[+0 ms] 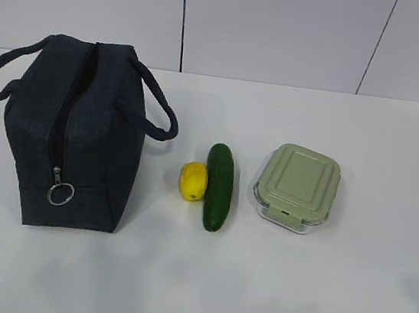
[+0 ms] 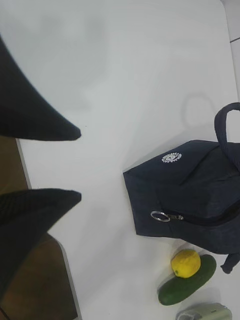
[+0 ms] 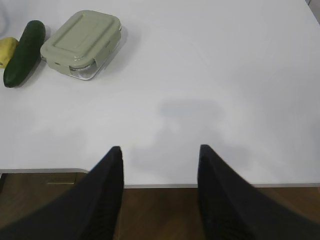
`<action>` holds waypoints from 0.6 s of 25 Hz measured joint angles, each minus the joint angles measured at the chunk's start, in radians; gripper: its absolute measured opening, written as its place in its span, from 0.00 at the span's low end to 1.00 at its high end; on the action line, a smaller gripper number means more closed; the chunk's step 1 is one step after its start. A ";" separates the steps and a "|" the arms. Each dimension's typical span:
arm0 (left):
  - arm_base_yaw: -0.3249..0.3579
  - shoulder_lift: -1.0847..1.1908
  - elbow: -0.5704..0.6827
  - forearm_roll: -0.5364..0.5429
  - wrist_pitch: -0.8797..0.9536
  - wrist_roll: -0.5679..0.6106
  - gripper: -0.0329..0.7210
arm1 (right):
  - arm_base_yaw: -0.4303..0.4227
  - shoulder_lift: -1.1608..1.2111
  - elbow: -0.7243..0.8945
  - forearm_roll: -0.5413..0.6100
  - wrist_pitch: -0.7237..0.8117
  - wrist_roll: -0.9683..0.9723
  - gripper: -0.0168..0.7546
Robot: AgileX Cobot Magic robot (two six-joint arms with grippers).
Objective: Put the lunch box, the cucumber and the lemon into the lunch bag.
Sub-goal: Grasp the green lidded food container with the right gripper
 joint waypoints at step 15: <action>0.000 0.000 0.000 0.000 0.000 0.000 0.36 | 0.000 0.000 0.000 0.000 0.000 0.000 0.49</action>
